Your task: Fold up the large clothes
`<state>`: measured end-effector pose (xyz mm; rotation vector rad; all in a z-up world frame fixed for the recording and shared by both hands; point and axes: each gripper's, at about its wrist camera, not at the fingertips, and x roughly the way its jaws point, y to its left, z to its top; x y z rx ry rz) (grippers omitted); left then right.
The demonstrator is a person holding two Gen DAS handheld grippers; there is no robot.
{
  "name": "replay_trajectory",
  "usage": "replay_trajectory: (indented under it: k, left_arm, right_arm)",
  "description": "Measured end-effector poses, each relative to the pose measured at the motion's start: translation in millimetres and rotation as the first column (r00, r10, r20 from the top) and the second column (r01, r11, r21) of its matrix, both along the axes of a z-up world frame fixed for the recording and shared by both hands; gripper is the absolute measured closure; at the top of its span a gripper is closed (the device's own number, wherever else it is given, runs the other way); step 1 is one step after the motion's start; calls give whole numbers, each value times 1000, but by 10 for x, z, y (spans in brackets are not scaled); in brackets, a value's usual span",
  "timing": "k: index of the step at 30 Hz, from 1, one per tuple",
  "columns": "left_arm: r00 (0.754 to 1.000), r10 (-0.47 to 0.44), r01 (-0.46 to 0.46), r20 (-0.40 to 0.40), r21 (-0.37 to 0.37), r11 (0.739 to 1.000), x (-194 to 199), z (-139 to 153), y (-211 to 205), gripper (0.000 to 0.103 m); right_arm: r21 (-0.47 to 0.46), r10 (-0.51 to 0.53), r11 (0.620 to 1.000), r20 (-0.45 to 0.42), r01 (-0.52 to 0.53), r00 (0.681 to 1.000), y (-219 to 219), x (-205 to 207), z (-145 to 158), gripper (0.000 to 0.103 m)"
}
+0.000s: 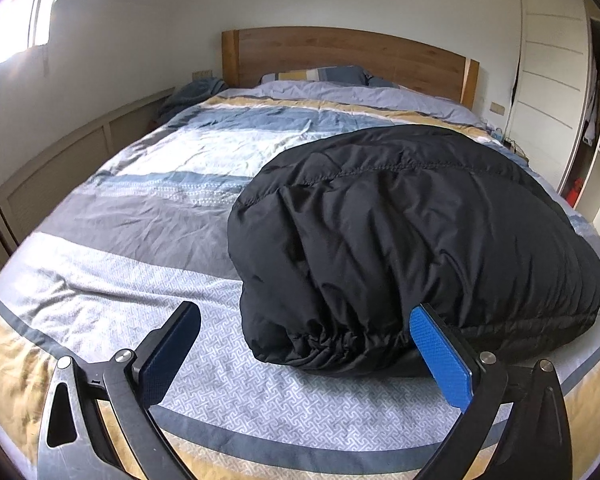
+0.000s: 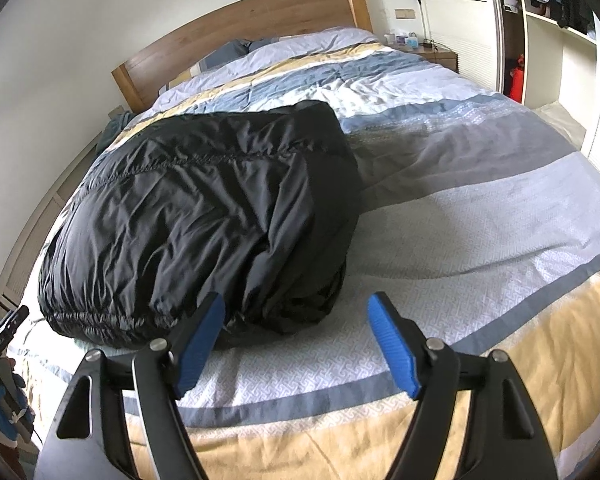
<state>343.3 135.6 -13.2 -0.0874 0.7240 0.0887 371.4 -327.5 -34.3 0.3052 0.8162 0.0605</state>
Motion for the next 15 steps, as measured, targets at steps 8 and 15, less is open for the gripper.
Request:
replay_trajectory:
  k: [8,15]
  left_arm:
    - [1000,-21,19,-15,-123,992,173,-65,314,1]
    - [998,-39,27,-39,-283,959,533,-114,635,1]
  right_arm:
    - [107,-33,994,-2,33,999,-249,270,22,25]
    - [381,-11,924,-60,33,998,-444,742,-258,24]
